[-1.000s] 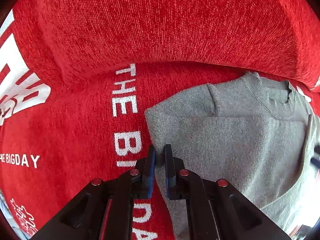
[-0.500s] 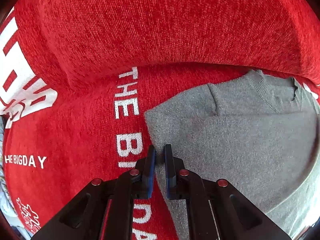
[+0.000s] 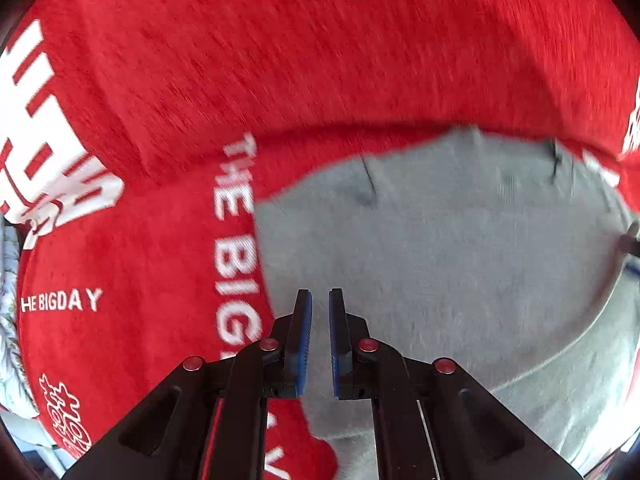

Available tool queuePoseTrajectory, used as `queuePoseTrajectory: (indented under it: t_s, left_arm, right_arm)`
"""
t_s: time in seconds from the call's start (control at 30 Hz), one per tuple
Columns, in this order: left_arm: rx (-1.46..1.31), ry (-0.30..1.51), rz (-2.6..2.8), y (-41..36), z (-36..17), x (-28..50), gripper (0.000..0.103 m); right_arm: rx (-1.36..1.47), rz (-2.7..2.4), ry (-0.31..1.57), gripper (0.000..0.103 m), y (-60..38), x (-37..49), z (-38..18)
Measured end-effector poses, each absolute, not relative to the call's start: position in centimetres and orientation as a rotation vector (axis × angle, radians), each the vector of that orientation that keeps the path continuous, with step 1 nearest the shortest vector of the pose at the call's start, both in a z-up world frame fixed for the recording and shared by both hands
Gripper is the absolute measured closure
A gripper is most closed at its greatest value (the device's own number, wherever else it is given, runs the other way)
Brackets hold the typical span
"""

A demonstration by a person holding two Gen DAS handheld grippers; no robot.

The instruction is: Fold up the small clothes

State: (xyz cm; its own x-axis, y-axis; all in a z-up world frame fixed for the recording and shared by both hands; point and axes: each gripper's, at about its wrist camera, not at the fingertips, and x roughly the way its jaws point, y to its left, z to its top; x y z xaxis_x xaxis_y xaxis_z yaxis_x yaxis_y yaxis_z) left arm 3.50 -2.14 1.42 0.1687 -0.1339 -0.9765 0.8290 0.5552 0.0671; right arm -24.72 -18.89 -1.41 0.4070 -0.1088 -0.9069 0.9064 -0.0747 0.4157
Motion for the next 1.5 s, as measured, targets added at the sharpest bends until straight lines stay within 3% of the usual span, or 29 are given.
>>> queuePoseTrajectory:
  t_s: [0.37,0.43,0.5,0.87,0.9,0.93,0.97,1.0,1.23,1.5]
  left_arm:
    - [0.814,1.230,-0.720,-2.0,1.1,0.6,0.094]
    - [0.828,1.242,-0.720,-2.5,2.1,-0.2,0.094]
    - [0.850,1.242,-0.730,-2.7,3.0,-1.3,0.094]
    - [0.963,1.281,-0.876,-5.9,4.7,-8.9,0.094]
    - [0.971,1.284,-0.896,-6.2,4.8,-9.7,0.090]
    - [0.983,1.278,-0.913,-6.5,4.9,-10.4,0.076]
    - [0.987,1.270,-0.924,-6.7,5.1,-10.8,0.024]
    - [0.991,1.244,-0.918,-6.8,5.4,-11.1,0.002]
    - [1.055,1.135,-0.934,-7.5,7.3,-13.1,0.001]
    - [1.045,1.187,-0.890,-7.0,6.6,-12.0,0.001]
  right_arm:
    - [1.409,-0.954,0.721,0.091,-16.8,-29.8,-1.3]
    - [1.403,-0.962,0.718,0.078,-16.1,-30.6,-0.5]
    - [1.389,-0.961,0.702,0.040,-15.4,-30.1,-0.1]
    - [1.281,-0.874,0.693,0.025,-10.6,-27.8,4.0]
    - [1.270,-0.871,0.699,0.023,-10.5,-27.3,4.1]
    - [1.259,-0.871,0.710,0.023,-10.4,-26.7,4.1]
    - [1.240,-0.872,0.732,0.023,-10.3,-26.1,4.2]
    - [1.228,-0.870,0.743,0.023,-10.2,-25.8,4.3]
    - [1.189,-0.864,0.775,0.023,-9.9,-25.3,5.0]
    - [1.175,-0.837,0.777,0.021,-9.1,-25.6,5.6]
